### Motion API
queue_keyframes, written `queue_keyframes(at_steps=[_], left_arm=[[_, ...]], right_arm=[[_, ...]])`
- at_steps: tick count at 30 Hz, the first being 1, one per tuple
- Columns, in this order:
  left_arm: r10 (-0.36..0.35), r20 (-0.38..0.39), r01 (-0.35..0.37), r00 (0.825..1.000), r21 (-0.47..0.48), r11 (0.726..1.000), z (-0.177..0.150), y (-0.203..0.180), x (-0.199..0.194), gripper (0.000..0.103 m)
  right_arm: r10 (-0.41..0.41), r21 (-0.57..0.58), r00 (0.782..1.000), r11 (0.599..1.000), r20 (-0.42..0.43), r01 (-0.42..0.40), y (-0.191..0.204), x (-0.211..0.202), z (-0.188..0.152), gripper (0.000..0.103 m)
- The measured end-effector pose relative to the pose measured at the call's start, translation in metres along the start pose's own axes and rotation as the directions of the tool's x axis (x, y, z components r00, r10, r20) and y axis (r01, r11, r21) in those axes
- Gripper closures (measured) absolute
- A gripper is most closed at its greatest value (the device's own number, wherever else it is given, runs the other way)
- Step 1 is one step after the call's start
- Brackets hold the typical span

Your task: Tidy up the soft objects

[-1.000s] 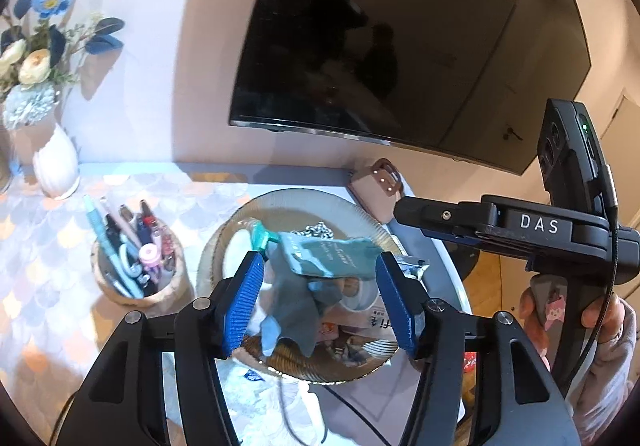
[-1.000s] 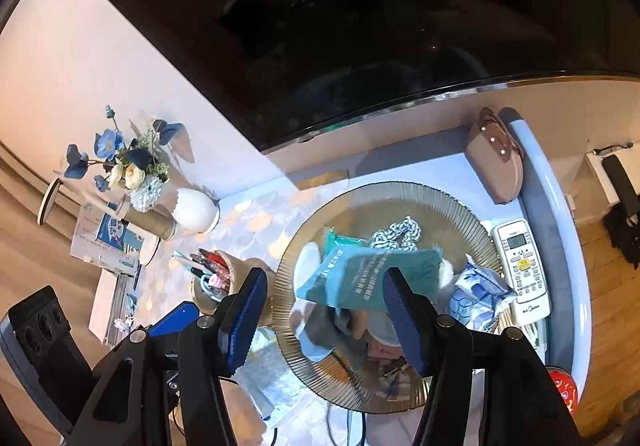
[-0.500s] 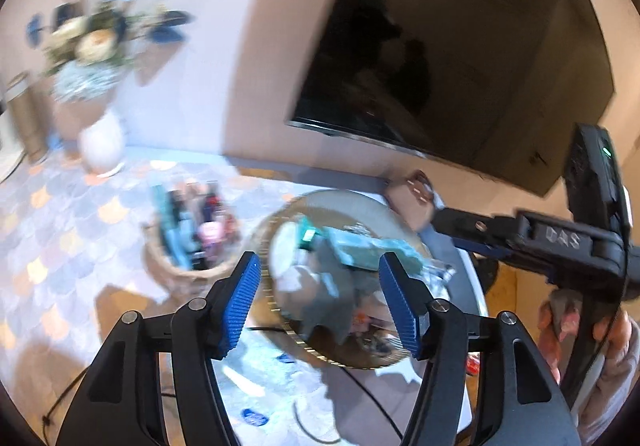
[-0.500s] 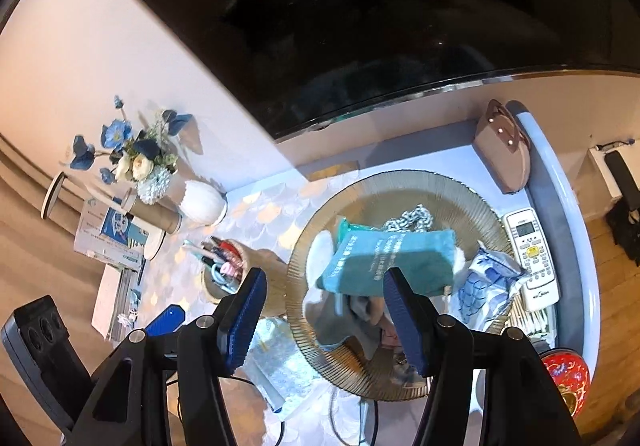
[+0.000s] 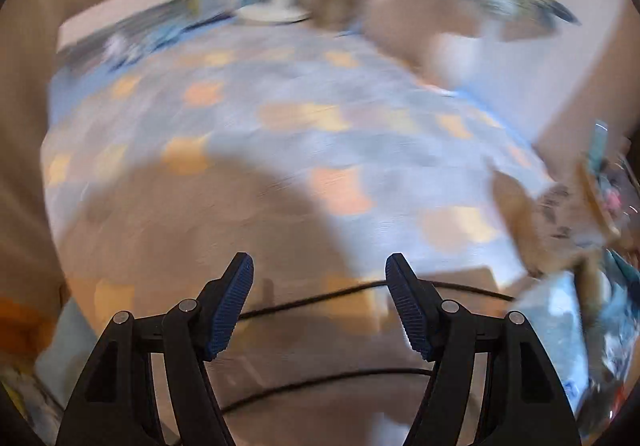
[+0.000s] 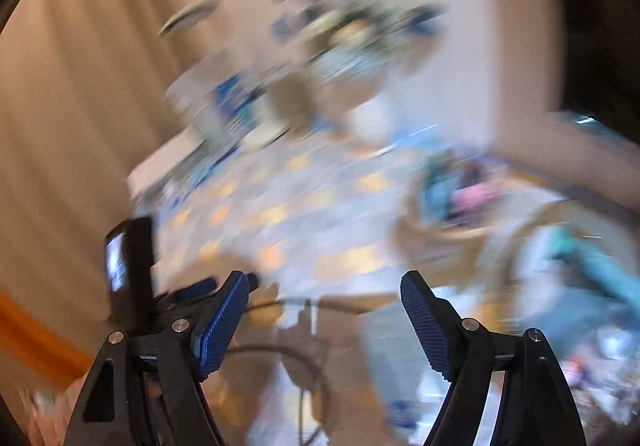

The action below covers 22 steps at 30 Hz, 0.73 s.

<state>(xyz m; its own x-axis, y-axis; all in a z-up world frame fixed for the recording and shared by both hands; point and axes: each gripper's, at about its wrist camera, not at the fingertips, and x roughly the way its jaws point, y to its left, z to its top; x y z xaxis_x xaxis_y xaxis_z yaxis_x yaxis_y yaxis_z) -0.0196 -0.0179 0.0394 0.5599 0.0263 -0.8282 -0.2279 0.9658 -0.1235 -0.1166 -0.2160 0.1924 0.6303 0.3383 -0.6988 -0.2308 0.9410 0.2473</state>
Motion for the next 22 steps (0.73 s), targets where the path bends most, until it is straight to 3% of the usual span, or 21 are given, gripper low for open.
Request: queue_keyframes(at_steps=[2,5,9,14,17,18,22], left_arm=[[0.034,0.008,-0.034,0.999,-0.029,0.999,-0.005,0.014,0.007,0.036],[0.093,0.002,-0.093,0.996,-0.021,0.995,-0.011,0.022,0.019,0.036],[0.146,-0.004,-0.146,0.989,-0.015,0.989,-0.016,0.021,0.028,0.024],[0.174,0.021,-0.175,0.984,0.011,0.985,-0.012,0.014,0.034,0.016],[0.183,0.042,-0.184,0.982,0.021,0.983,-0.012,0.01,0.039,0.005],[0.185,0.045,-0.186,0.982,0.023,0.982,-0.012,0.008,0.04,0.001],[0.185,0.06,-0.187,0.981,0.031,0.982,-0.011,0.004,0.043,0.0]], right_arm=[[0.026,-0.043,0.996,0.999,-0.085,-0.029,0.015,0.037,-0.012,0.026],[-0.03,-0.063,0.985,0.998,-0.172,0.019,0.018,0.086,-0.029,0.026],[-0.069,-0.113,0.968,0.993,-0.242,0.042,0.023,0.127,-0.049,0.026],[-0.132,-0.131,0.958,0.986,-0.255,0.101,0.023,0.158,-0.056,0.026],[-0.179,-0.174,0.961,0.974,-0.209,0.143,0.022,0.161,-0.056,0.026],[-0.194,-0.195,0.96,0.968,-0.201,0.155,0.021,0.163,-0.056,0.024],[-0.225,-0.262,0.961,0.949,-0.162,0.178,0.026,0.166,-0.059,0.012]])
